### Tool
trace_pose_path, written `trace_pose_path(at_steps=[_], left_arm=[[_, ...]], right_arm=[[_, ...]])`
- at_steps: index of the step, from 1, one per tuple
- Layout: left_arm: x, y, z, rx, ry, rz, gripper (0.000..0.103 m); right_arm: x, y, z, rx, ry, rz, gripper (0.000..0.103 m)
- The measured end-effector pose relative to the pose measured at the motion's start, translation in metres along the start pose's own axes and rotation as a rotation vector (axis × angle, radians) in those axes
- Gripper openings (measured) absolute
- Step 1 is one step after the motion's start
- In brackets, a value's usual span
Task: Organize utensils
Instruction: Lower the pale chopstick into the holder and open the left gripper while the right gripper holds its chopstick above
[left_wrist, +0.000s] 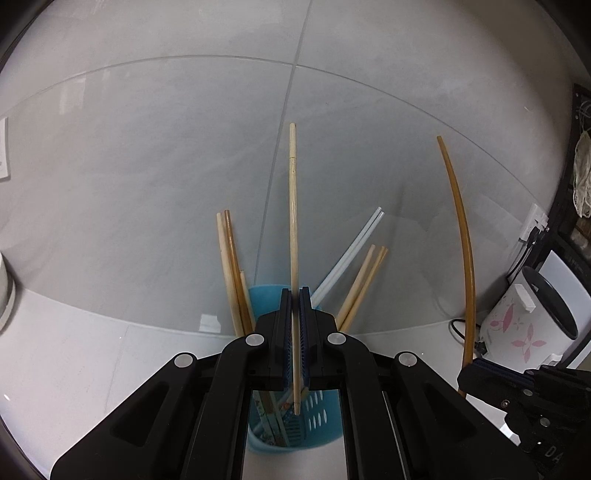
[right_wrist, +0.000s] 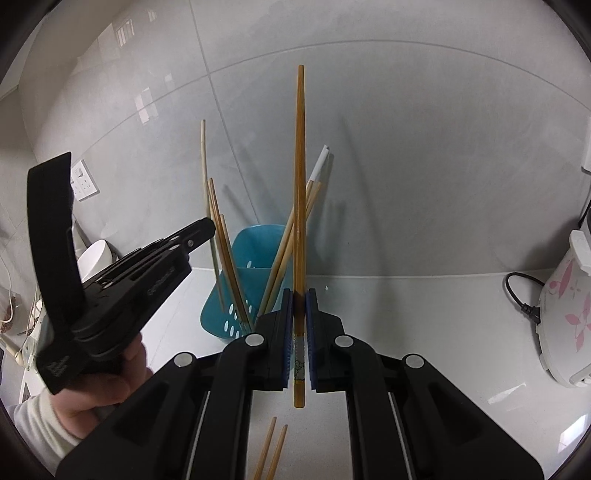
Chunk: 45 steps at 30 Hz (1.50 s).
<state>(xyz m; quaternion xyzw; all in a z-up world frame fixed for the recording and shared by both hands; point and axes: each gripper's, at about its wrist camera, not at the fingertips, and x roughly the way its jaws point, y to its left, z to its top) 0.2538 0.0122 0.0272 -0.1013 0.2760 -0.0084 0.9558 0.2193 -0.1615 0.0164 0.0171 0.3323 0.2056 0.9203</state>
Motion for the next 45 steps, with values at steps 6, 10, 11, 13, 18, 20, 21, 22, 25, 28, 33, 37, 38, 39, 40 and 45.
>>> trace_pose_path(at_steps=[6,10,11,13,18,20,21,22,25,28,33,37,38,39,40,45], left_arm=[[0.018,-0.008,-0.012,0.028,0.004,0.002,0.003],[0.026,-0.012,-0.021,0.056,0.020,0.005,0.003],[0.028,-0.012,-0.023,0.060,0.024,0.006,0.003],[0.031,-0.013,-0.028,0.066,0.034,0.011,0.003],[0.040,-0.014,-0.034,0.068,0.074,0.016,0.004],[0.044,-0.015,-0.036,0.072,0.091,0.013,0.004],[0.045,-0.016,-0.036,0.074,0.096,0.015,0.004],[0.046,-0.016,-0.037,0.072,0.100,0.016,0.004],[0.046,-0.016,-0.037,0.055,0.121,0.012,0.005],[0.045,-0.018,-0.036,0.062,0.142,0.021,0.008],[0.037,-0.009,-0.035,0.044,0.214,0.067,0.037],[0.022,-0.001,-0.034,0.055,0.260,0.088,0.057],[0.019,0.000,-0.034,0.065,0.275,0.094,0.060],[0.016,0.001,-0.034,0.067,0.279,0.097,0.064],[0.012,0.003,-0.034,0.069,0.286,0.104,0.073],[-0.003,0.017,-0.033,0.062,0.314,0.116,0.085]], right_arm=[[0.004,-0.001,-0.002,0.011,0.010,-0.003,0.006],[0.005,-0.001,-0.005,0.015,0.016,-0.002,0.006],[0.005,-0.001,-0.006,0.015,0.016,-0.001,0.006],[0.005,-0.001,-0.006,0.015,0.016,-0.001,0.006],[0.006,0.000,-0.007,0.013,0.020,0.001,0.006],[0.006,0.000,-0.008,0.011,0.024,0.001,0.006],[0.007,0.000,-0.007,0.011,0.025,0.002,0.006],[0.007,0.000,-0.007,0.010,0.027,0.004,0.006],[0.007,0.001,-0.008,0.004,0.031,0.007,0.006],[0.008,0.001,-0.007,-0.001,0.038,0.013,0.006],[0.011,-0.002,-0.004,0.002,0.033,0.029,0.006],[0.014,0.000,0.000,0.006,0.010,0.059,0.006],[0.015,0.001,0.002,0.005,0.002,0.062,0.006],[0.017,0.003,0.004,0.003,-0.006,0.072,0.006],[0.018,0.005,0.005,0.001,-0.014,0.081,0.006],[0.027,0.014,0.013,-0.014,-0.050,0.112,0.006]])
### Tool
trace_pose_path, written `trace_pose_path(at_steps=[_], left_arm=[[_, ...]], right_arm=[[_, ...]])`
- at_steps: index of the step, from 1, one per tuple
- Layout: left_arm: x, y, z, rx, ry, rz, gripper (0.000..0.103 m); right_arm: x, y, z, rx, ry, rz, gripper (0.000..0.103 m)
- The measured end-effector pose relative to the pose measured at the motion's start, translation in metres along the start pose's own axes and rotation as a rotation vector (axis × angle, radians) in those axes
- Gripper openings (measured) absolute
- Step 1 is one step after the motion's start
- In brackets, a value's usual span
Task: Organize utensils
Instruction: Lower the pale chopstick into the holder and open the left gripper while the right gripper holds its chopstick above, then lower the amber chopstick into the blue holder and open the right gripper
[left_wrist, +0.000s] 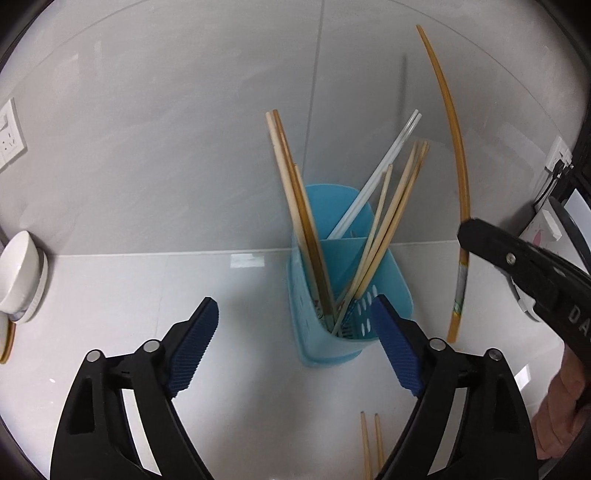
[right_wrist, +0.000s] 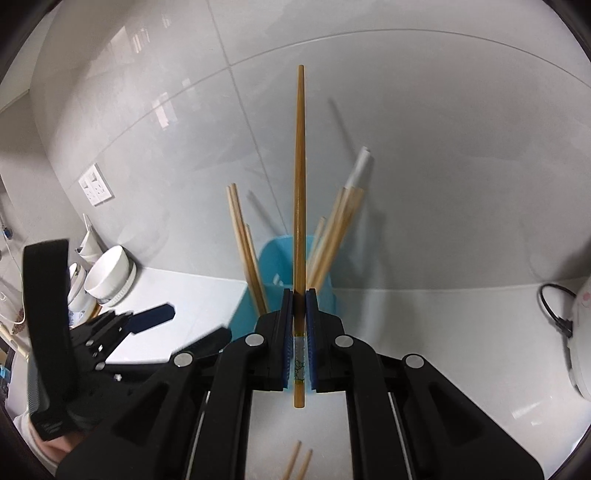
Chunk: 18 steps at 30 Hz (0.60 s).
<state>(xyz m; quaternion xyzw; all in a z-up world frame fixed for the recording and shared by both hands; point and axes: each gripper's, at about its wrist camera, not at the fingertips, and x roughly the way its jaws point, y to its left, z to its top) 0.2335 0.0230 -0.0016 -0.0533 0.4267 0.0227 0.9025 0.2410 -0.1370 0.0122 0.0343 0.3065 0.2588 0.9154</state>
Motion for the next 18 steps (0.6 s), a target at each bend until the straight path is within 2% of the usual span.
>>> trace_pose_path(at_steps=[9,11,18], left_arm=[[-0.007,0.020,-0.002,-0.050,0.005,0.005,0.097],[-0.002,0.018,-0.001,-0.051,0.002,0.025,0.097],[0.008,0.019,-0.002,-0.069,0.010,0.026,0.097]], right_arm=[[0.016,0.008,0.001,-0.035,-0.050,0.032,0.006],[0.018,0.008,-0.002,-0.040,-0.067,0.036,0.006],[0.027,0.007,-0.011,-0.047,-0.097,0.019,0.006]])
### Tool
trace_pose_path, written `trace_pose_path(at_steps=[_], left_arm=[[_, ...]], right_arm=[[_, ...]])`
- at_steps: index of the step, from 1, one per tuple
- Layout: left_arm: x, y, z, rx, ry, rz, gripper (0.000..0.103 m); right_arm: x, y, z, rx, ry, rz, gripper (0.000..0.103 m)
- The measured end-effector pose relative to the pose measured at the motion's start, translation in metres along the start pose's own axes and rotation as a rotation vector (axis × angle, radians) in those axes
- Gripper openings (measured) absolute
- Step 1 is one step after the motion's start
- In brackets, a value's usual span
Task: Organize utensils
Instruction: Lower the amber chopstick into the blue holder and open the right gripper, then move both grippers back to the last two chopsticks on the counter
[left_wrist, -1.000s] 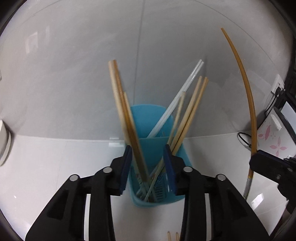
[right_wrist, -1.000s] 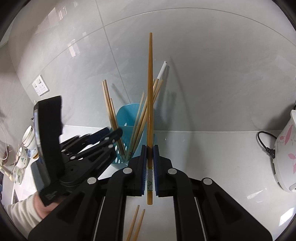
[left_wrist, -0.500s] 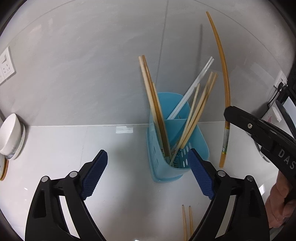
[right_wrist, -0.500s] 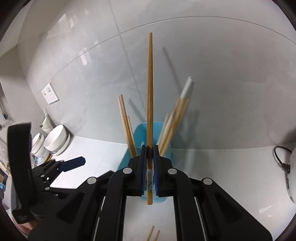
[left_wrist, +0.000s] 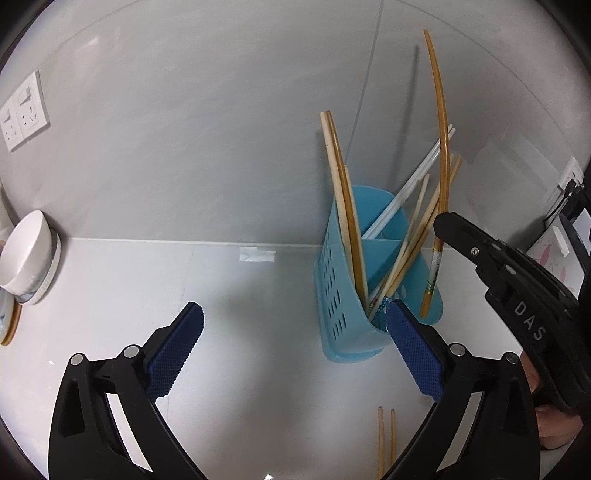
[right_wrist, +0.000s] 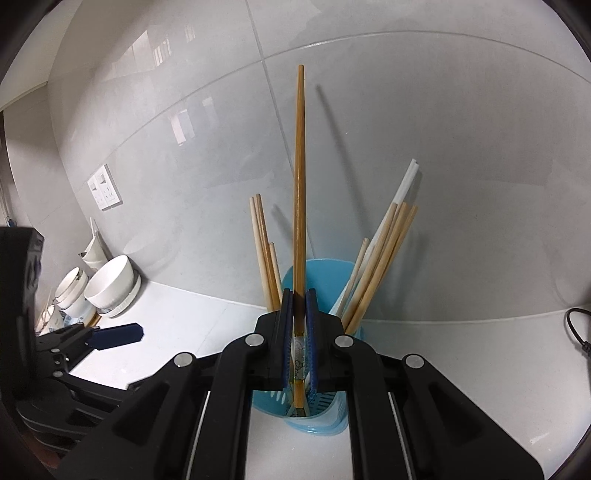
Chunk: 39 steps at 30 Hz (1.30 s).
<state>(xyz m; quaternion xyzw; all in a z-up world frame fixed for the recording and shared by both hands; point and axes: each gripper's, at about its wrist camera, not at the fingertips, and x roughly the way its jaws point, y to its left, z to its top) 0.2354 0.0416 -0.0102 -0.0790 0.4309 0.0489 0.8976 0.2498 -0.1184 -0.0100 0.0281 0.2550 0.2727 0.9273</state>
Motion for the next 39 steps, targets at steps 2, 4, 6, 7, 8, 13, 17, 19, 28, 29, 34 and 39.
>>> trace_pose_path(at_steps=[2,4,6,7,8,13,17,19,28,29,34,39], left_arm=[[0.000,0.001,0.002,-0.008,0.005,-0.002,0.097],[0.002,-0.005,0.008,-0.009,0.007,-0.001,0.097],[0.003,-0.005,0.008,-0.010,0.009,-0.004,0.097],[0.005,-0.005,0.009,-0.011,0.010,-0.004,0.097],[0.006,-0.005,0.009,-0.012,0.011,-0.003,0.097],[0.010,0.000,0.007,-0.023,0.016,-0.005,0.097],[0.010,0.003,0.007,-0.031,0.015,-0.006,0.097],[0.009,0.003,0.007,-0.034,0.013,-0.007,0.097],[-0.007,0.001,-0.001,-0.036,0.005,-0.024,0.097],[-0.010,0.002,-0.003,-0.039,0.010,-0.024,0.097],[-0.019,0.000,-0.024,-0.035,0.040,-0.018,0.097],[-0.023,0.002,-0.049,-0.036,0.093,-0.043,0.097]], right_arm=[[0.004,0.001,-0.004,-0.010,-0.001,-0.011,0.006],[0.007,0.001,-0.008,-0.015,0.005,-0.016,0.006],[0.010,0.000,-0.012,-0.021,0.015,-0.023,0.006],[0.012,0.000,-0.014,-0.021,0.021,-0.024,0.006],[0.013,0.000,-0.015,-0.021,0.027,-0.025,0.006],[0.020,0.003,-0.022,-0.025,0.058,-0.043,0.007],[0.016,0.007,-0.022,-0.044,0.069,-0.067,0.009],[0.012,0.009,-0.020,-0.049,0.069,-0.074,0.012],[-0.027,0.006,-0.017,-0.028,0.105,-0.153,0.072],[-0.030,0.005,-0.018,-0.024,0.112,-0.160,0.075],[-0.050,-0.003,-0.039,0.013,0.206,-0.215,0.095],[-0.055,-0.009,-0.078,0.026,0.355,-0.263,0.095]])
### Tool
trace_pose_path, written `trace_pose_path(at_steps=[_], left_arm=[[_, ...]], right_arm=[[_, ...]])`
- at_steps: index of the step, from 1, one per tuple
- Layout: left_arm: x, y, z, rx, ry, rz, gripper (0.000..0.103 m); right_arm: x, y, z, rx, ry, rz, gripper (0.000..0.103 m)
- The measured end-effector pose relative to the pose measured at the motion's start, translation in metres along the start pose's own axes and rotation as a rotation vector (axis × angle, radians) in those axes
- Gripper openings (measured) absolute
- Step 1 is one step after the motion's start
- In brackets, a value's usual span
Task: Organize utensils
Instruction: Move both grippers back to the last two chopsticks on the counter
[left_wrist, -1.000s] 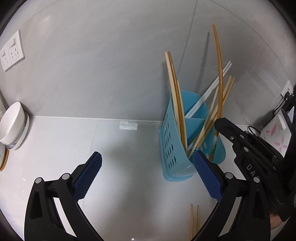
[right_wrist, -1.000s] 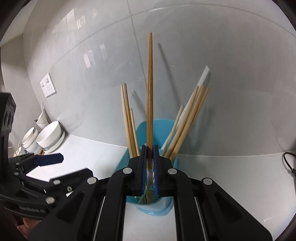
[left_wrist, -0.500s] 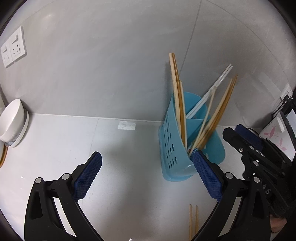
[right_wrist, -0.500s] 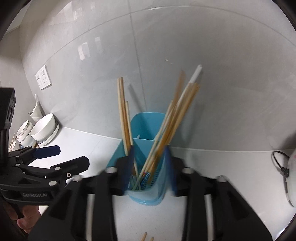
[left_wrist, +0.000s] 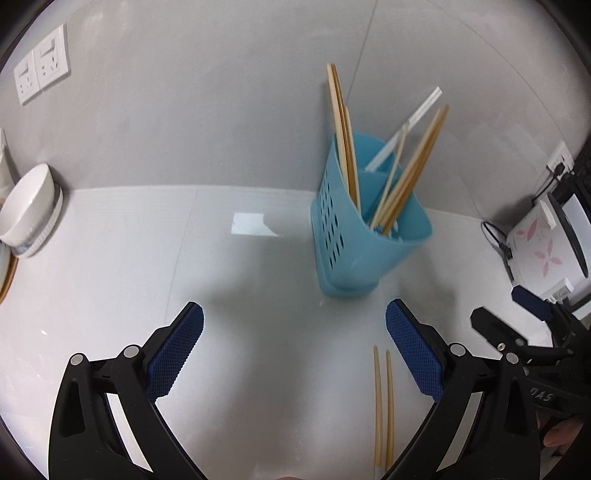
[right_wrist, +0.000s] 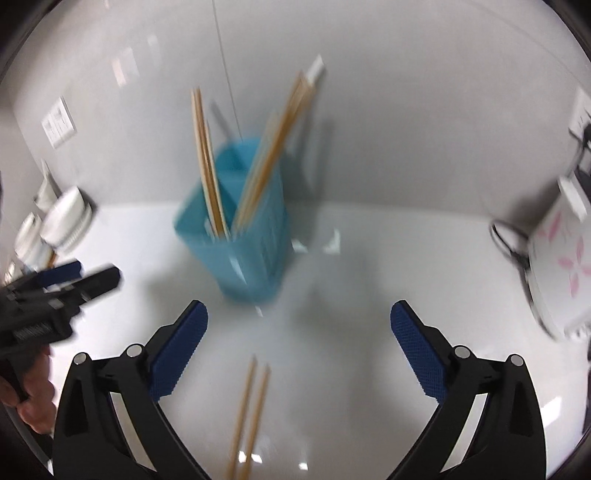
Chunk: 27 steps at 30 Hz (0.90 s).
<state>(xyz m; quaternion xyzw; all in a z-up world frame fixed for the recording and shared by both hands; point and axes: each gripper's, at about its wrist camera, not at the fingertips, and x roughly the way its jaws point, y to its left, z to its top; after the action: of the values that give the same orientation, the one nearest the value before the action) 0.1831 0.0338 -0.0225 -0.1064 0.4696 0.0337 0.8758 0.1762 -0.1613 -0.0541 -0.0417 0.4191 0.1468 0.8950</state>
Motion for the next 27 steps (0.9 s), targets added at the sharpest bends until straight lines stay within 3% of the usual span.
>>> trace_pose_path(at_steps=[4,12,15,27], left_arm=[[0.000,0.000,-0.025,0.017,0.048,0.004,0.097],[0.007,0.010,-0.065,0.015,0.134,0.025,0.097],[0.011,0.016,-0.078,0.011,0.164,0.031,0.097],[0.016,0.020,-0.109,0.010,0.238,0.011,0.097]], right_arm=[[0.014,0.002,-0.034,-0.001,0.141,-0.029,0.095],[0.036,0.018,-0.087,0.024,0.323,-0.043,0.095],[0.045,0.026,-0.100,0.020,0.388,-0.051,0.089],[0.054,0.044,-0.124,0.038,0.497,-0.048,0.067]])
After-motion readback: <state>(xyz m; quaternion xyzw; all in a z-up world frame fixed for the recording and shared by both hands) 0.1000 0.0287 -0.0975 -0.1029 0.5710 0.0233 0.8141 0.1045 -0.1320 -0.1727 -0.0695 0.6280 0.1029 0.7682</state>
